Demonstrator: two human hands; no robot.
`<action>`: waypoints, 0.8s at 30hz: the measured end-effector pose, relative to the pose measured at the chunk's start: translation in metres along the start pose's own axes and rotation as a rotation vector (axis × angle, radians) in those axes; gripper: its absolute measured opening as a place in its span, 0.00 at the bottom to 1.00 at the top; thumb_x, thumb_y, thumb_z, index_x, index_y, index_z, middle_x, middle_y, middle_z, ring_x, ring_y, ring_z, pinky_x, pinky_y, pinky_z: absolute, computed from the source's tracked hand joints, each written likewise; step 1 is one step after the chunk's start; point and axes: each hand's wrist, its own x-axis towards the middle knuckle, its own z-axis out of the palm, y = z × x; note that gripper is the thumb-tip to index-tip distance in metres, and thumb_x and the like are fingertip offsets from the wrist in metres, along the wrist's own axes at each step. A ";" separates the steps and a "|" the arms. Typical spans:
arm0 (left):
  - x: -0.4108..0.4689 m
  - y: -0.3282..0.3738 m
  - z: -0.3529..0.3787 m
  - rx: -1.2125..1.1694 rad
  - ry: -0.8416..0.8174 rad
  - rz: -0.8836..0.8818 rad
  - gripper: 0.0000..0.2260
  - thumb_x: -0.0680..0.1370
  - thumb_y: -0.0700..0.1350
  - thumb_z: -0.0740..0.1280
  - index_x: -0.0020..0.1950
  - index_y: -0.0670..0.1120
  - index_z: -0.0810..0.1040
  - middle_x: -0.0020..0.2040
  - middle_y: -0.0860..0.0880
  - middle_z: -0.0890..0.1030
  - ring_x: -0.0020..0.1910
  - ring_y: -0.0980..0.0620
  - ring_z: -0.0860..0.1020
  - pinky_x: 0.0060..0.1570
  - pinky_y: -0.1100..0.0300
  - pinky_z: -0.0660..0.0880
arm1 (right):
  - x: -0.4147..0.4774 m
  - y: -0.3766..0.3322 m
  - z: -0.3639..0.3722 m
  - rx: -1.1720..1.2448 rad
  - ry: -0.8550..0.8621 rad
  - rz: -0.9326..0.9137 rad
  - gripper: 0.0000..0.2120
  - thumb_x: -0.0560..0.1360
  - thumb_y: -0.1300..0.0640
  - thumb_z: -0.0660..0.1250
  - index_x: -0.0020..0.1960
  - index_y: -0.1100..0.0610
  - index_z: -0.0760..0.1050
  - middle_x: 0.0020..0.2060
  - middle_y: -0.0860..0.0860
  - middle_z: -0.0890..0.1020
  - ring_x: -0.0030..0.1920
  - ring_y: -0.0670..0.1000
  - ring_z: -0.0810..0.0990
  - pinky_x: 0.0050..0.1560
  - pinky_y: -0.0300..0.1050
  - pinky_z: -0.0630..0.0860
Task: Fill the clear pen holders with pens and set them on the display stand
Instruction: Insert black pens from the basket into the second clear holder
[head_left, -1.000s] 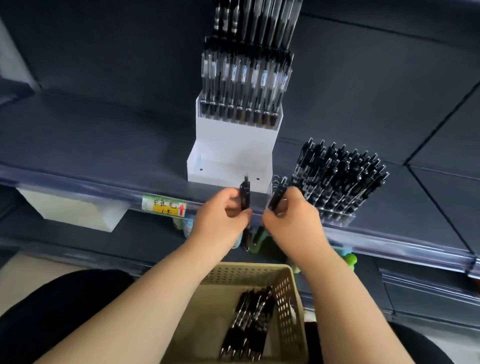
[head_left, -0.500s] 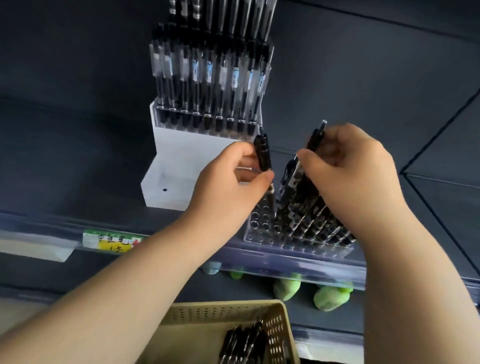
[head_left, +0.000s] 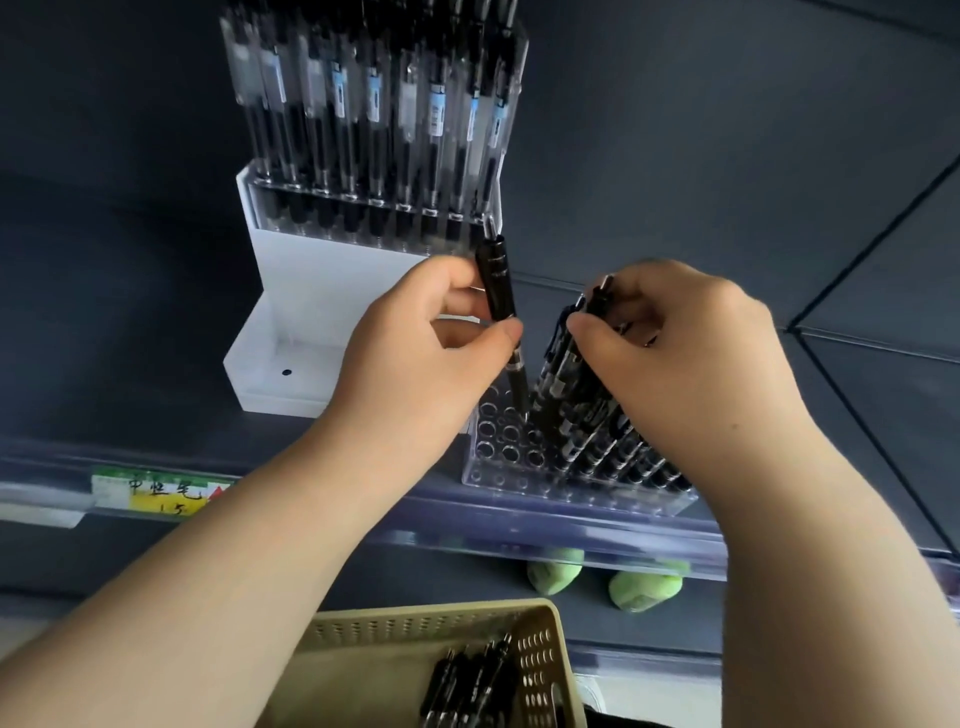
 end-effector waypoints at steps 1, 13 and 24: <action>-0.001 0.000 0.000 -0.001 0.000 -0.002 0.09 0.73 0.42 0.71 0.49 0.54 0.77 0.43 0.57 0.82 0.41 0.60 0.81 0.50 0.56 0.79 | 0.000 0.000 0.000 0.000 -0.002 0.000 0.07 0.73 0.50 0.68 0.49 0.49 0.78 0.34 0.37 0.76 0.37 0.39 0.76 0.35 0.23 0.68; -0.004 0.001 0.001 0.039 -0.046 0.015 0.08 0.74 0.44 0.70 0.51 0.53 0.77 0.44 0.56 0.82 0.41 0.59 0.81 0.50 0.57 0.79 | -0.004 0.000 -0.002 0.009 0.011 0.008 0.06 0.72 0.55 0.70 0.48 0.47 0.80 0.35 0.35 0.77 0.38 0.36 0.76 0.39 0.24 0.68; -0.008 -0.002 0.008 0.090 -0.110 0.041 0.10 0.73 0.44 0.71 0.53 0.53 0.79 0.43 0.57 0.82 0.39 0.61 0.80 0.42 0.69 0.75 | -0.004 -0.001 -0.001 0.002 -0.014 -0.014 0.09 0.72 0.62 0.68 0.46 0.49 0.82 0.33 0.35 0.75 0.35 0.36 0.75 0.39 0.19 0.65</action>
